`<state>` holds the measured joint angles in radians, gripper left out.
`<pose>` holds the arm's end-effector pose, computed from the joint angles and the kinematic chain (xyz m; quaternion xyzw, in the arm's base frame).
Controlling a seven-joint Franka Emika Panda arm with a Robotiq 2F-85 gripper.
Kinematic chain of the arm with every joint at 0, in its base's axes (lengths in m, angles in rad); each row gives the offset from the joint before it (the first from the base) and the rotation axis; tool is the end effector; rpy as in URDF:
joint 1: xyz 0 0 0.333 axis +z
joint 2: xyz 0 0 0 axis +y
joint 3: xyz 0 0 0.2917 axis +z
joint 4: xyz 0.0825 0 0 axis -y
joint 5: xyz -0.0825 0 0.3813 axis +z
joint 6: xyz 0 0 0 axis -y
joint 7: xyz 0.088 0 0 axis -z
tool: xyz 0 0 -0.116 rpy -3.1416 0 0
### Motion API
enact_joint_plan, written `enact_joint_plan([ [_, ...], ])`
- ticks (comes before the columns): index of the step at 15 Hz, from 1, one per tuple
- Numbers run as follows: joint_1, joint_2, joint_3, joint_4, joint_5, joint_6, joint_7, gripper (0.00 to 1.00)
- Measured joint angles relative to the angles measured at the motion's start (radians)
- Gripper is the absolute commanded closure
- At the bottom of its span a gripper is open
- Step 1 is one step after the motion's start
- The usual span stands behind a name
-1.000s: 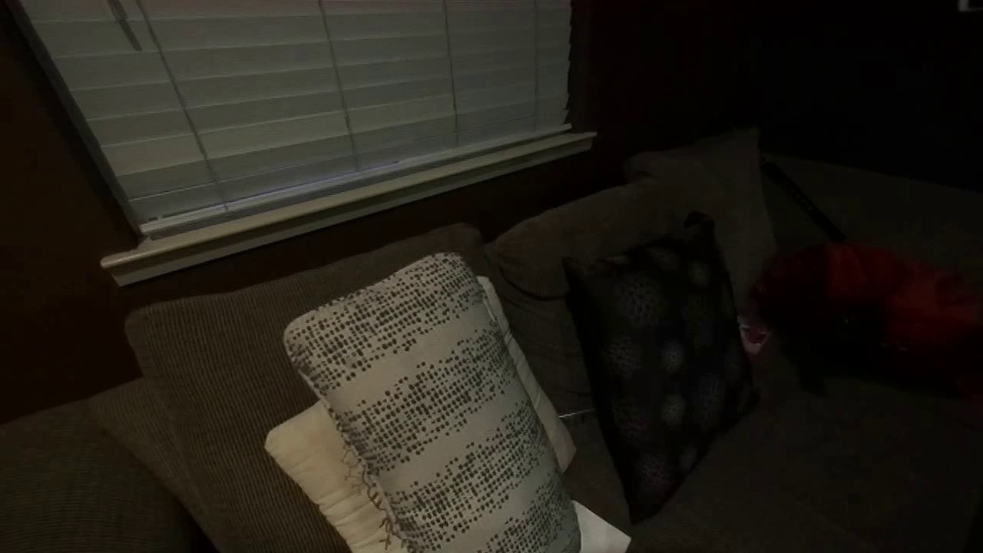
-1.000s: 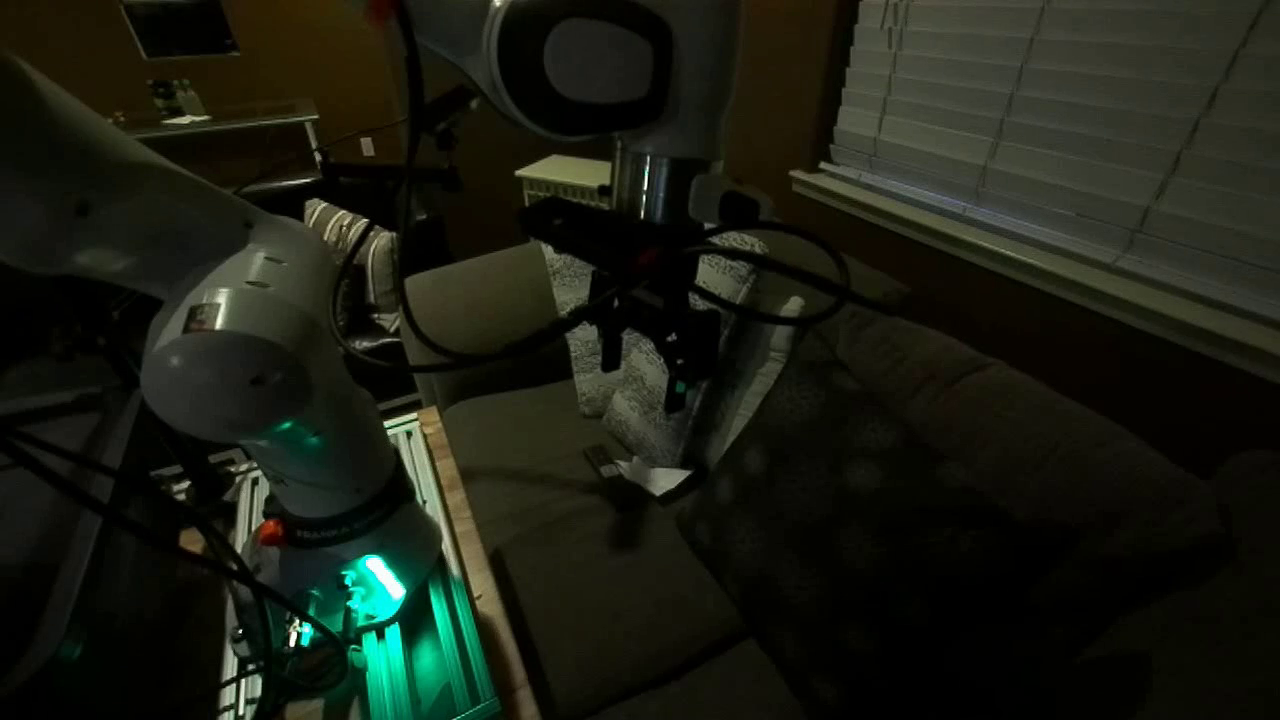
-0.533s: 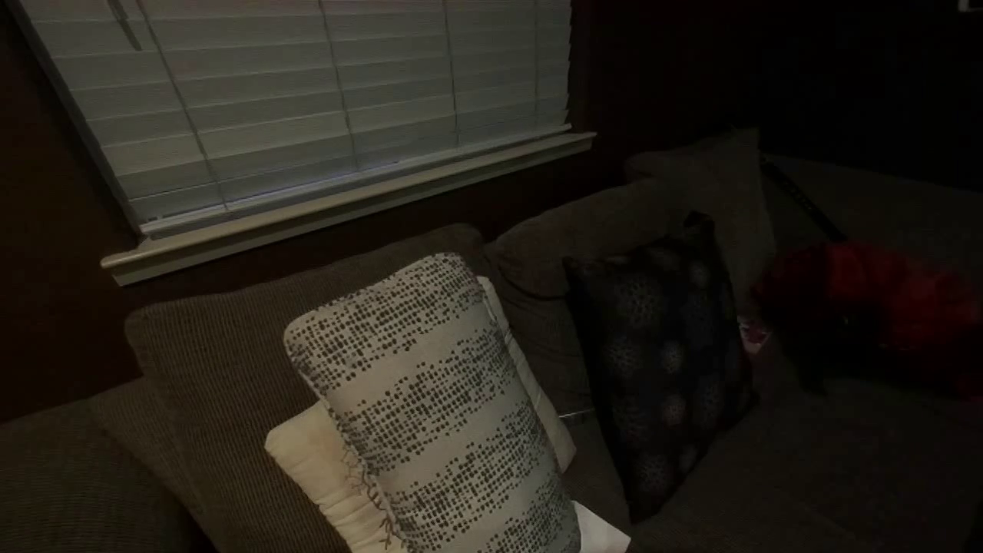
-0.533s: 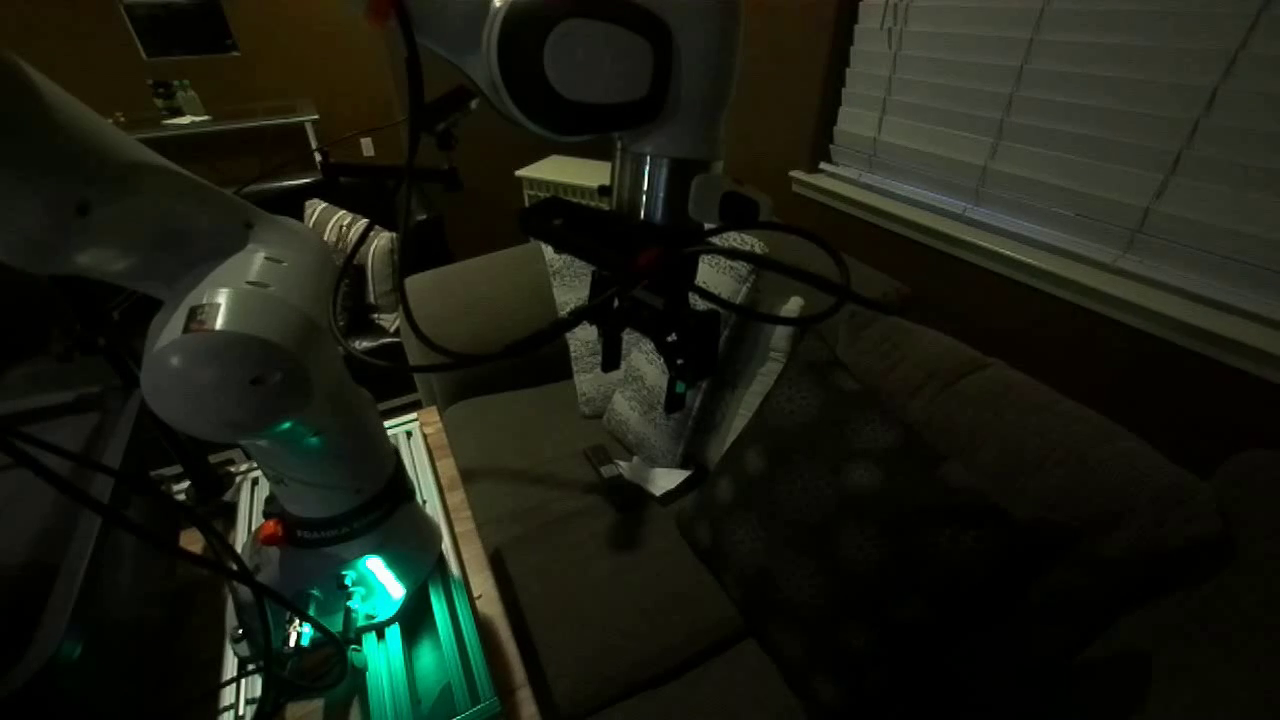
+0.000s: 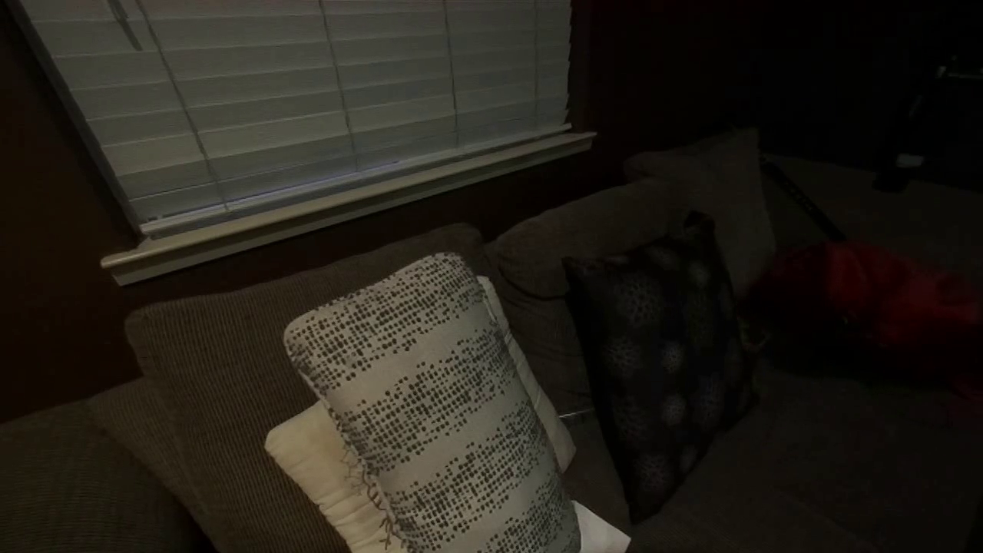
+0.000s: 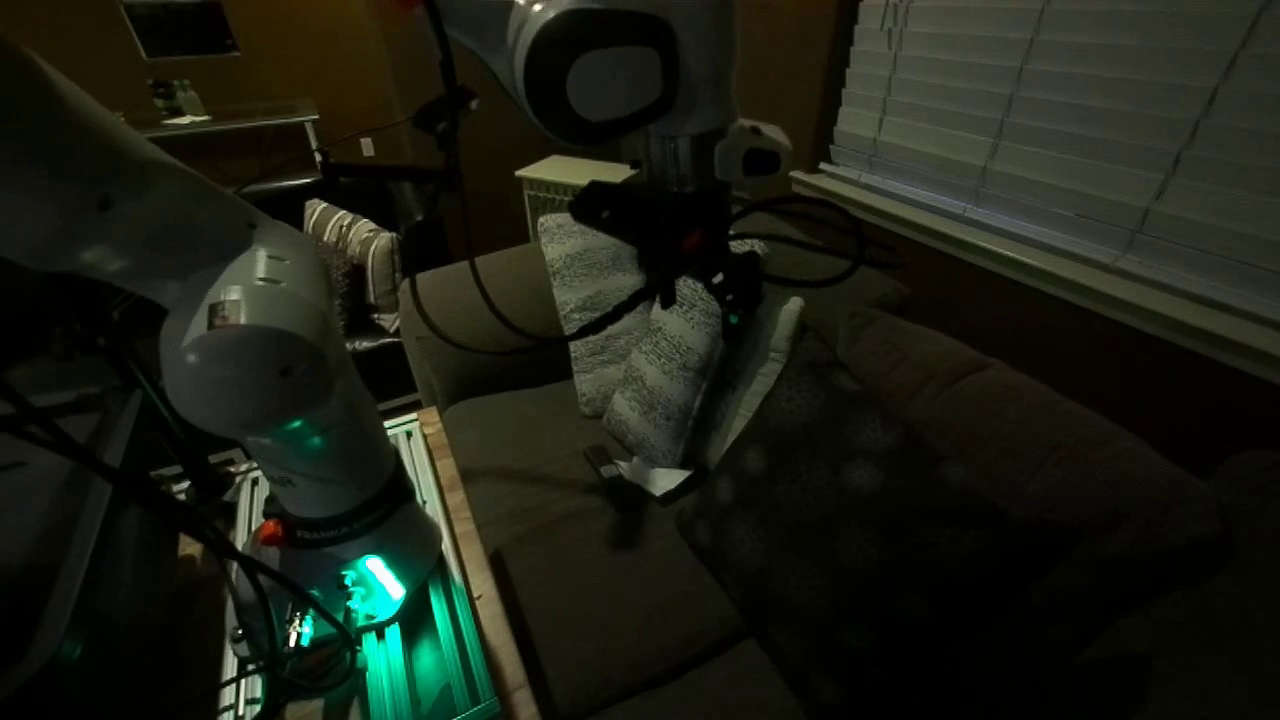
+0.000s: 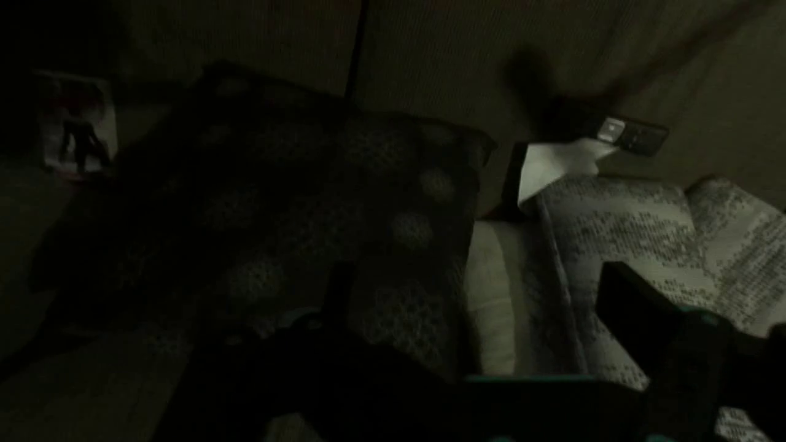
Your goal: Move the long white pillow to the right
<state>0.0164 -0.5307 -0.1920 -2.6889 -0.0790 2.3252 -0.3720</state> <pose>0.3877 -0.0651 0.3804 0.9879 0.1312 0.0822 0.0040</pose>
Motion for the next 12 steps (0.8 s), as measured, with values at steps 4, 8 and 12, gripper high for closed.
enact_joint_plan([
  [4, 0.124, 0.151, -0.036, 0.110, 0.170, 0.136, -0.124, 0.00],
  [8, 0.218, 0.341, -0.078, 0.314, 0.412, 0.106, -0.381, 0.00],
  [12, 0.179, 0.542, -0.019, 0.536, 0.507, 0.047, -0.441, 0.00],
])
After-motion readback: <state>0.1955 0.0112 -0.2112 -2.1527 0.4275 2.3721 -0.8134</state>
